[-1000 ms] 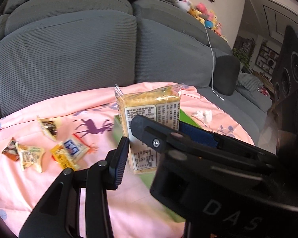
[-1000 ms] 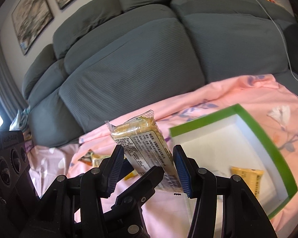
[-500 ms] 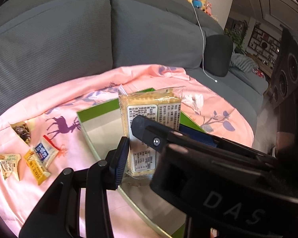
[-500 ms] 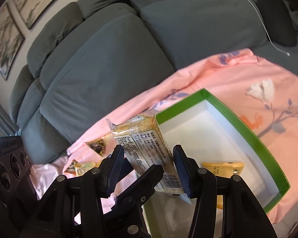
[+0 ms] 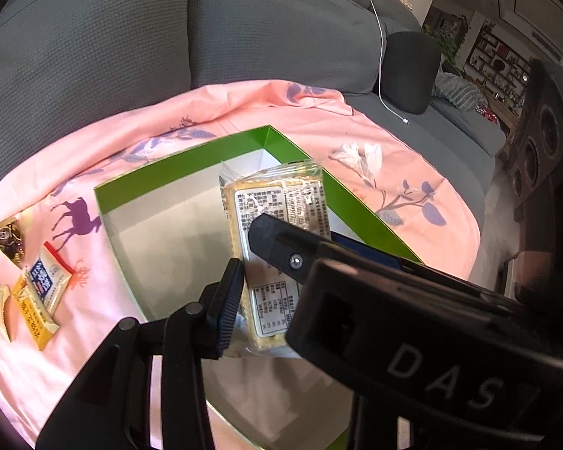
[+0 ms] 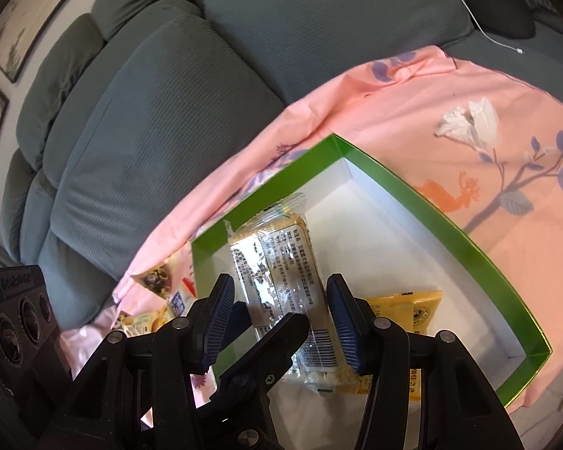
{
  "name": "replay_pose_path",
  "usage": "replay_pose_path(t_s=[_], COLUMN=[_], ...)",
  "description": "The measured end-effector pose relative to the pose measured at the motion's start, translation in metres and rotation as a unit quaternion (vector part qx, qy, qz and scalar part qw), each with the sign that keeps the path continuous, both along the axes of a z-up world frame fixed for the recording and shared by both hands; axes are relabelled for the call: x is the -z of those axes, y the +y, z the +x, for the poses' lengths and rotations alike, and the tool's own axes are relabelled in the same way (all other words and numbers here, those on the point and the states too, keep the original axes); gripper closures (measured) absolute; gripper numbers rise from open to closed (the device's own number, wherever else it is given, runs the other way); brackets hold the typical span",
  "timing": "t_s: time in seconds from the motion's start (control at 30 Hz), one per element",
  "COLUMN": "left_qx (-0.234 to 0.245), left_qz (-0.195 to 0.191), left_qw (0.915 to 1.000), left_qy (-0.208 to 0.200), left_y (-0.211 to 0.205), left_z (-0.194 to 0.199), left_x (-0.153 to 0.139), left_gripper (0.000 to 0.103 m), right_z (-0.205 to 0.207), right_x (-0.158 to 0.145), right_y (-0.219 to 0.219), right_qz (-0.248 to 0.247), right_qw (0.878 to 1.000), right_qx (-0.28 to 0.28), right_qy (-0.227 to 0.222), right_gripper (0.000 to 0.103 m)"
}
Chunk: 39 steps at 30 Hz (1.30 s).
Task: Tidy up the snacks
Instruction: 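Lower the cracker bar into the green box and open the right gripper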
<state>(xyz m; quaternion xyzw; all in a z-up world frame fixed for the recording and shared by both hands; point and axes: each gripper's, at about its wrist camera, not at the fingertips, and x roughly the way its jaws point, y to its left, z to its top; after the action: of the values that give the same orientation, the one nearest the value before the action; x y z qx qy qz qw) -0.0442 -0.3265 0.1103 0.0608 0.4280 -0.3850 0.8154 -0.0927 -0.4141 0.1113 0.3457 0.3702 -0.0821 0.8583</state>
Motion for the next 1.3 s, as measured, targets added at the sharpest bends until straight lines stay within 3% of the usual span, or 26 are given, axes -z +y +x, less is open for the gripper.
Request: replay_pose_path(t_s=[0.43, 0.57, 0.73, 0.9, 1.3], left_qx=[0.017, 0.020, 0.020, 0.017, 0.013], left_qz=[0.020, 0.017, 0.022, 0.021, 0.025], left_qw=[0.9994, 0.9980, 0.9978, 0.9938, 0.9949], left_qy=[0.021, 0.058, 0.059, 0.108, 0.097], left_y=[-0.018, -0.020, -0.024, -0.025, -0.026], left_z=[0.002, 0.008, 0.007, 0.014, 0.012], left_x=[0.012, 0.021, 0.023, 0.036, 0.038], left_gripper=[0.067, 0.067, 0.067, 0.066, 0.064], right_z=[-0.002, -0.002, -0.001, 0.000, -0.001], right_x=[0.020, 0.024, 0.030, 0.037, 0.041], right_y=[-0.020, -0.024, -0.028, -0.032, -0.036], right_qz=[0.038, 0.039, 0.049, 0.056, 0.070], right_qw=[0.998, 0.997, 0.997, 0.995, 0.993], right_qx=[0.028, 0.039, 0.042, 0.046, 0.054], right_qy=[0.031, 0.045, 0.051, 0.067, 0.077], right_gripper=[0.048, 0.048, 0.048, 0.048, 0.048])
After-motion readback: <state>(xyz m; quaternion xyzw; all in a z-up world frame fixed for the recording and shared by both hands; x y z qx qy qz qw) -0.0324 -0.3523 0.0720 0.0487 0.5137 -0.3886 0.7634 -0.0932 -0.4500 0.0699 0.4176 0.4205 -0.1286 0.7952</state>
